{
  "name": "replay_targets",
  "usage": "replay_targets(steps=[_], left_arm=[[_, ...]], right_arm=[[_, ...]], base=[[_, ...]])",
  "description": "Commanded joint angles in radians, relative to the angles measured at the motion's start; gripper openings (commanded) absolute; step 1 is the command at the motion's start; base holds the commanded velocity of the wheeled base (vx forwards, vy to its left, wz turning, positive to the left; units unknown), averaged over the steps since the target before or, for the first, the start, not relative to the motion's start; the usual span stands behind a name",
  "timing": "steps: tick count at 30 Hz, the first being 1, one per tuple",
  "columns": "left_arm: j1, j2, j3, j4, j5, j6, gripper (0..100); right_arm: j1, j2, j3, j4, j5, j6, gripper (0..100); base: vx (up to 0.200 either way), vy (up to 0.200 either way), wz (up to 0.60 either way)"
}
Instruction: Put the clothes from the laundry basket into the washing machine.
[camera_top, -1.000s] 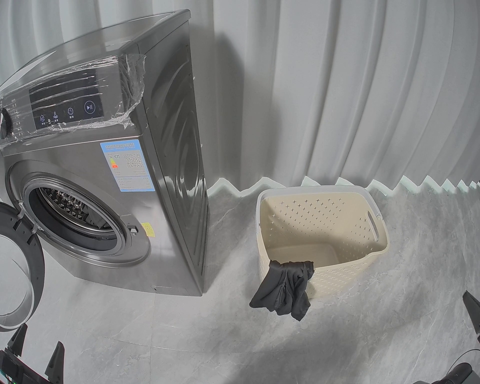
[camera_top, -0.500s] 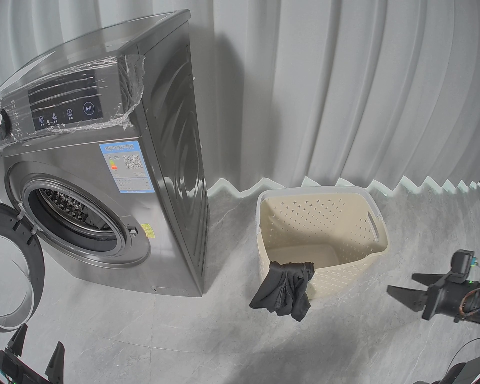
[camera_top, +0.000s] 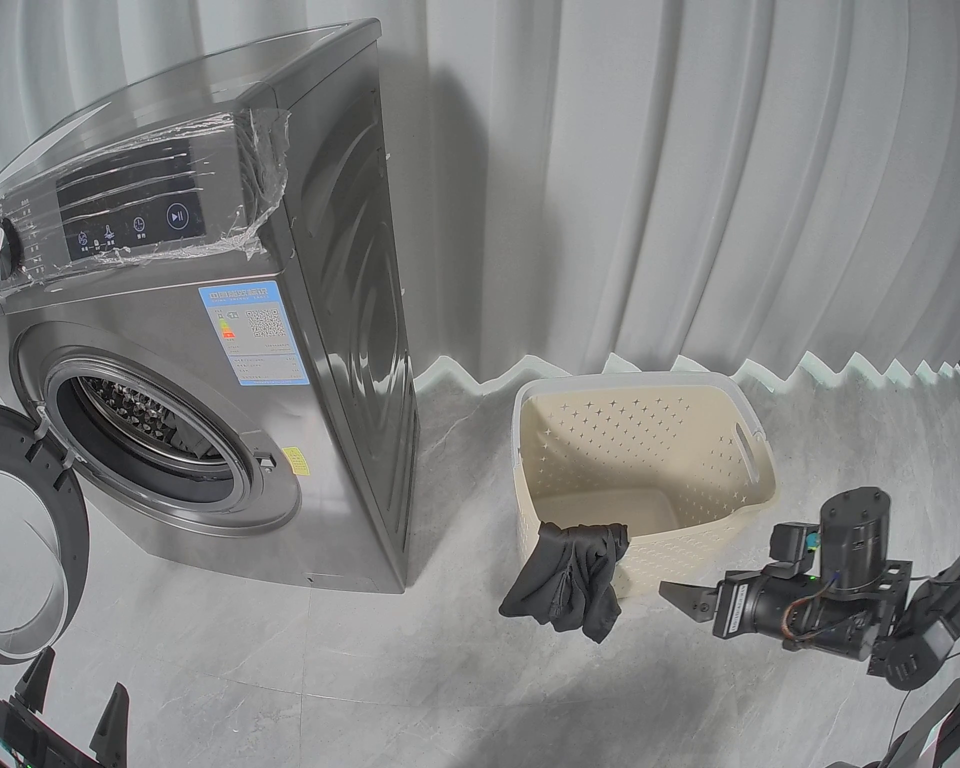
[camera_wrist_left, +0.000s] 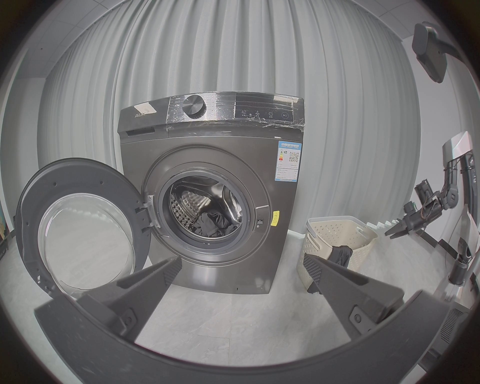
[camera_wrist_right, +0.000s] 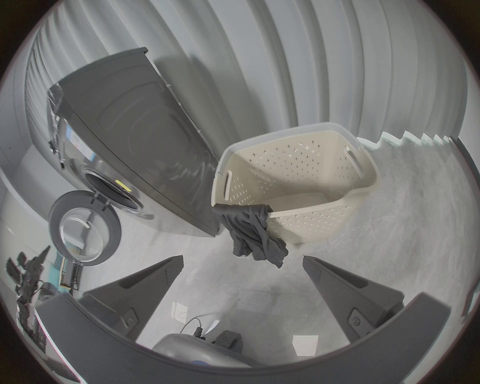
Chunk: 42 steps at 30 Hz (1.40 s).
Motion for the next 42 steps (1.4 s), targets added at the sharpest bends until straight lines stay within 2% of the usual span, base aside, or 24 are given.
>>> replay_targets(steps=[1,4,8,12,17,26,30,42], left_arm=[[0.000,-0.016,0.015,0.000,0.000,0.000,100],[0.000,-0.016,0.015,0.000,0.000,-0.002,100],[0.000,-0.016,0.015,0.000,0.000,-0.002,100],[0.000,-0.016,0.015,0.000,0.000,-0.002,100],[0.000,-0.016,0.015,0.000,0.000,-0.002,100],[0.000,-0.016,0.015,0.000,0.000,-0.002,100],[0.000,-0.016,0.015,0.000,0.000,-0.002,100],[0.000,-0.016,0.015,0.000,0.000,-0.002,100]], right_arm=[[0.047,0.236,-0.027,-0.087,-0.071,0.020,100],[0.050,0.276,-0.059,-0.088,-0.074,0.027,100],[0.059,0.340,-0.141,-0.082,-0.082,0.066,100],[0.073,0.377,-0.170,-0.076,-0.084,0.077,100],[0.098,0.457,-0.231,-0.087,-0.146,0.090,100],[0.102,0.551,-0.339,-0.081,-0.159,0.116,100],[0.101,0.615,-0.398,-0.088,-0.197,0.116,100],[0.092,0.663,-0.526,-0.076,-0.197,0.141,100]], base=[[0.000,0.000,0.00],[0.000,0.000,0.00],[0.000,0.000,0.00],[0.000,0.000,0.00],[0.000,0.000,0.00],[0.000,0.000,0.00],[0.000,0.000,0.00],[0.000,0.000,0.00]])
